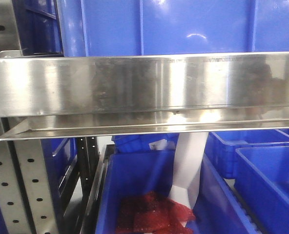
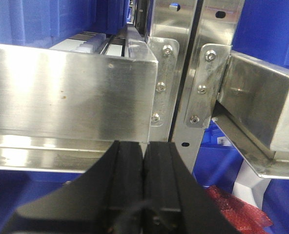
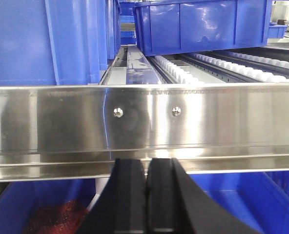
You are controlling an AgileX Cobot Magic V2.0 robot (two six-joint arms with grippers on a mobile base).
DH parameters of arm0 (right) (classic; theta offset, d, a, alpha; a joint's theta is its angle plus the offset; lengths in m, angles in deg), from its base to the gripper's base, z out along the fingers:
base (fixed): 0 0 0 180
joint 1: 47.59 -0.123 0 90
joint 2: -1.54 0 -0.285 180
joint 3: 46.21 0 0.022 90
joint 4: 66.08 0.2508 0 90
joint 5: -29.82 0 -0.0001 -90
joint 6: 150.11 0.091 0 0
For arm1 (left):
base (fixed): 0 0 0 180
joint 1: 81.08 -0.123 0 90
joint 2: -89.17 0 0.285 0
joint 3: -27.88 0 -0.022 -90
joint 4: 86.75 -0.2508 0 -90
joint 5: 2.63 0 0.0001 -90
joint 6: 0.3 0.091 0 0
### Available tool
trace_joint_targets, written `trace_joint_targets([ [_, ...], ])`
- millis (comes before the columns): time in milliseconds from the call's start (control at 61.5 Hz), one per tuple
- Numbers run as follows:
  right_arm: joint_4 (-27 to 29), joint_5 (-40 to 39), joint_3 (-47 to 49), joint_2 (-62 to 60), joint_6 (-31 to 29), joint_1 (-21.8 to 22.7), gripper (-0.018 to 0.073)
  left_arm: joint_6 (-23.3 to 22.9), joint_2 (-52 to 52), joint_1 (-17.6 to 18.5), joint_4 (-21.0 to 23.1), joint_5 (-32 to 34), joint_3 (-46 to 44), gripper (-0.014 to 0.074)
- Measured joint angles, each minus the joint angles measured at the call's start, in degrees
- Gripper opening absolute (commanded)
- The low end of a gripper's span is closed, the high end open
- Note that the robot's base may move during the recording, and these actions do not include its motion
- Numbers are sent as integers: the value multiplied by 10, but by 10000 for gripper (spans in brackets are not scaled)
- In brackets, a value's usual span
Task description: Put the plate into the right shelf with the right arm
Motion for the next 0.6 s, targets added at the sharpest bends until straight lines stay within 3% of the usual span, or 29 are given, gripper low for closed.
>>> trace_joint_targets([
  [601,1,0,0,0,0,0,58,0,0,0,0,0,0,-47],
])
